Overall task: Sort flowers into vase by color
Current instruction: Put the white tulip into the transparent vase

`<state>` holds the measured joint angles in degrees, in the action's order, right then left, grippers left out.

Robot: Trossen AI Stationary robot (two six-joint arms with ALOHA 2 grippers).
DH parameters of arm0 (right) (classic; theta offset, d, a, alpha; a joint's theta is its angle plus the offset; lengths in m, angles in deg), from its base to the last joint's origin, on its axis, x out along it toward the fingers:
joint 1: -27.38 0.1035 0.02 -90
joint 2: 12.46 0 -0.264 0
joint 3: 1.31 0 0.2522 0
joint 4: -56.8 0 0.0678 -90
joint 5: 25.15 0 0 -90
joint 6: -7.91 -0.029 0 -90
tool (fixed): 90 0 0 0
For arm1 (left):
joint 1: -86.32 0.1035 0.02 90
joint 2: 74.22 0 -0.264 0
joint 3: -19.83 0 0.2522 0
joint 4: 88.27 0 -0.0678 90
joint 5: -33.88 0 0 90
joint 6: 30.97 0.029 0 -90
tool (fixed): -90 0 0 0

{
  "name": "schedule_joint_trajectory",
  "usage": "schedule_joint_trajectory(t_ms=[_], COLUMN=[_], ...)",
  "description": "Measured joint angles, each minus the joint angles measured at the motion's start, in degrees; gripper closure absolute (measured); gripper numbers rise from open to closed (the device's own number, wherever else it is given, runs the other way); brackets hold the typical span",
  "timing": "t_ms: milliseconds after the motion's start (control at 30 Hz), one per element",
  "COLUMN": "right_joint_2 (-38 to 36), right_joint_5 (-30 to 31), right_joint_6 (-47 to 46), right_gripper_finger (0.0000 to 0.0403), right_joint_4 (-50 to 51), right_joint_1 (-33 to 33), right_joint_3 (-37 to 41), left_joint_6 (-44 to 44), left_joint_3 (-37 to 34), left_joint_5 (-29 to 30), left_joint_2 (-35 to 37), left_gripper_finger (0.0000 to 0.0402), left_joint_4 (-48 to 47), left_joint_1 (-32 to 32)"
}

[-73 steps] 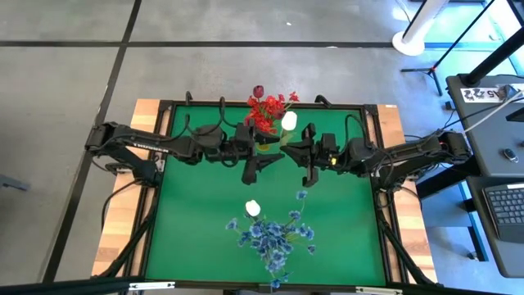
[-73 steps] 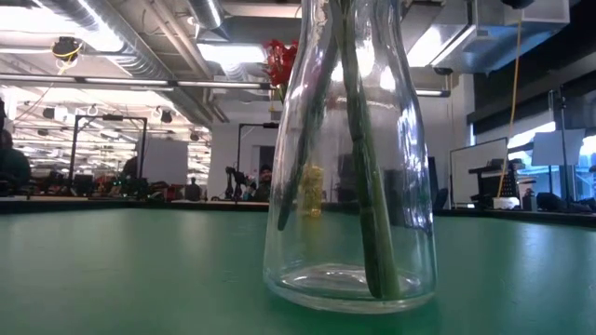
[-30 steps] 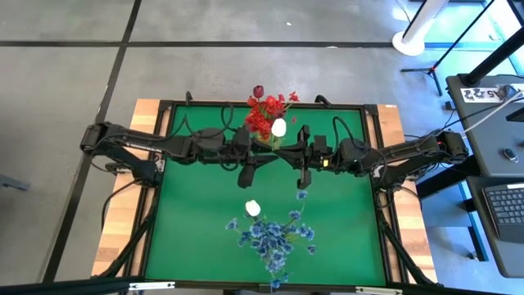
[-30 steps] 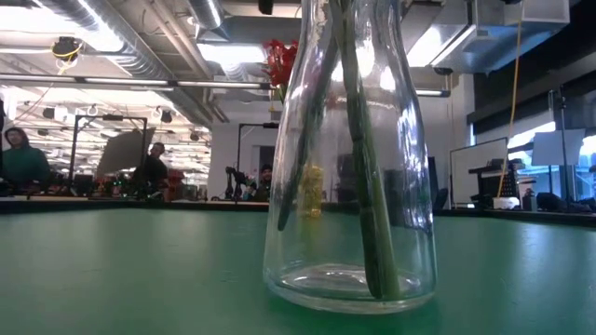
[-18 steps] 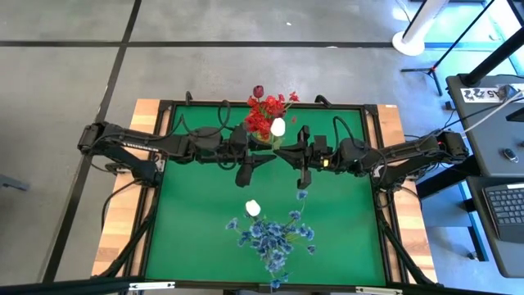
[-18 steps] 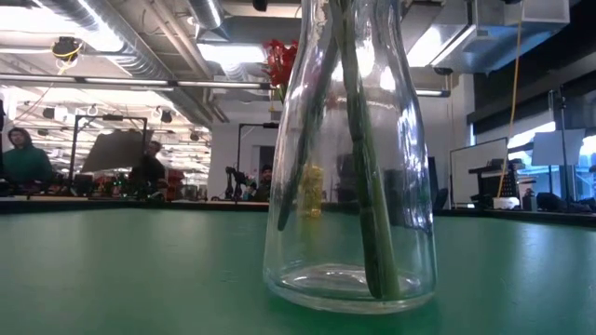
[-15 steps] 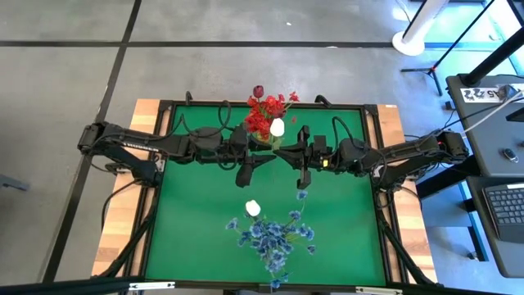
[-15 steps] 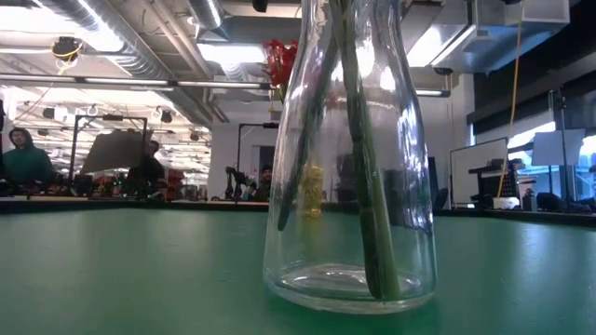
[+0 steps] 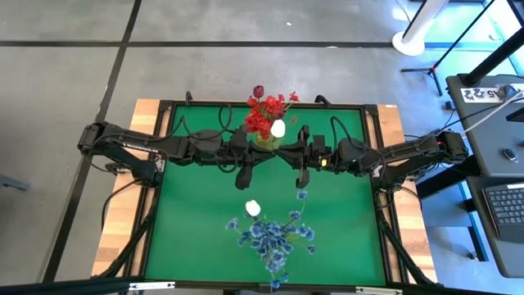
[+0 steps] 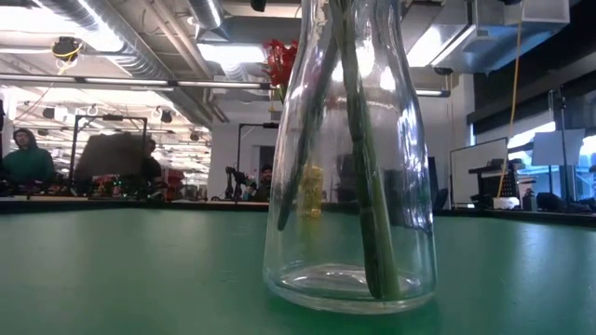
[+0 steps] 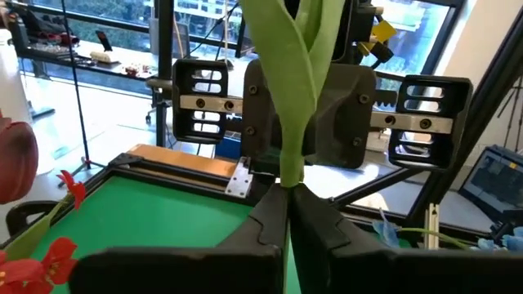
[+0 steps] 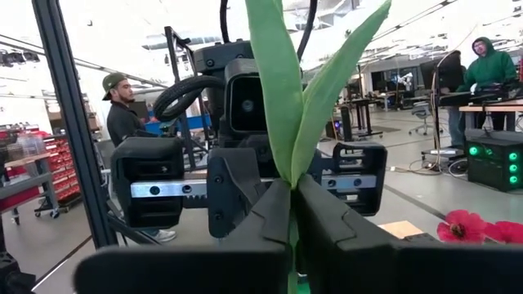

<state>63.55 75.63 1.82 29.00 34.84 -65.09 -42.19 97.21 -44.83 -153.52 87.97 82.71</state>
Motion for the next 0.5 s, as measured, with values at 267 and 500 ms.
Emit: schedule_joint_trajectory(t_ms=[267,500], right_joint_2=[-1.3,-7.7], right_joint_5=[-1.5,-5.3], right_joint_6=[-0.1,-0.1], right_gripper_finger=[0.0259,0.0134], right_joint_4=[1.3,12.5], right_joint_1=[0.0,0.1], right_joint_3=[0.0,0.0], left_joint_6=[-0.6,-2.0], left_joint_3=[0.0,-0.1], left_joint_5=[0.7,2.4], left_joint_2=[0.0,4.5], left_gripper_finger=[0.0400,0.0401], left_joint_4=[-0.3,-3.9], left_joint_1=[-0.1,-0.5])
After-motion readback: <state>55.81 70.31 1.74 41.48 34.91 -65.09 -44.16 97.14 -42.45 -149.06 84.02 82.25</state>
